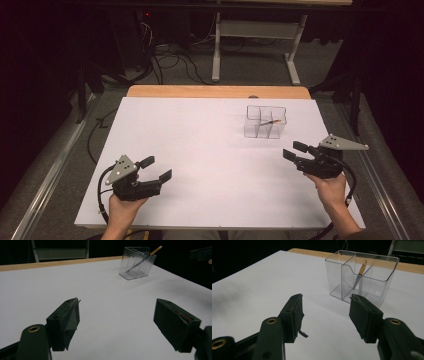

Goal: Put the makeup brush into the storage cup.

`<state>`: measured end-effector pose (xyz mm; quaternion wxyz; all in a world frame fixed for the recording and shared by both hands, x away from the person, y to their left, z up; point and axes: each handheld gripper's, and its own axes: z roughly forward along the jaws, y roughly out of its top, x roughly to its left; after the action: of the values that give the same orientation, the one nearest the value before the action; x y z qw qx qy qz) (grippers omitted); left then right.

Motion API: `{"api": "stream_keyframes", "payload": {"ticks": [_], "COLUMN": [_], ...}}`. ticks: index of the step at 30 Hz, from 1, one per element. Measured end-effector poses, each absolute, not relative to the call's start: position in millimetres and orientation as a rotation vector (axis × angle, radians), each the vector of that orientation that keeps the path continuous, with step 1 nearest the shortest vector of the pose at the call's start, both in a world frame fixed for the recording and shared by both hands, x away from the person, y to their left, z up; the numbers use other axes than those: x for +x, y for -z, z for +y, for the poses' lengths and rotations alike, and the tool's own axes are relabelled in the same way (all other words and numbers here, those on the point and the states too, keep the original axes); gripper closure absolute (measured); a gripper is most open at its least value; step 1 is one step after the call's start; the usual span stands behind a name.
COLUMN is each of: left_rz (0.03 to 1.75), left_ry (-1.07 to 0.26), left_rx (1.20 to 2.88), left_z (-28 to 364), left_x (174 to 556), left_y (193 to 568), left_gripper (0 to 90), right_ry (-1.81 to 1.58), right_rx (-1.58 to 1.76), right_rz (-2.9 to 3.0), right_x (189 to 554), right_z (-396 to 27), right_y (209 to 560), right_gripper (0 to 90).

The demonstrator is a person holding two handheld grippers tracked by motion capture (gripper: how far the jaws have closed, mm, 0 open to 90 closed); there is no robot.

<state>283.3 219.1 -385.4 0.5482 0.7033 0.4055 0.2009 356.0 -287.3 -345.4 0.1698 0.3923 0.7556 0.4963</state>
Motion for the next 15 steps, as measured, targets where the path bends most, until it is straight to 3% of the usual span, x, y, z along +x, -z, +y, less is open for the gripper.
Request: {"api": "stream_keyframes", "payload": {"ticks": [15], "left_rz": [0.964], "left_ry": [-0.474], "left_rx": [1.662], "left_z": [219], "left_x": [284], "left_y": [386], "left_gripper": [21.3], "right_ry": [-1.417], "right_rx": [1.104], "right_rz": [2.159], "right_x": [347], "right_z": [-285], "right_y": [357], "right_gripper": [46.0]}}
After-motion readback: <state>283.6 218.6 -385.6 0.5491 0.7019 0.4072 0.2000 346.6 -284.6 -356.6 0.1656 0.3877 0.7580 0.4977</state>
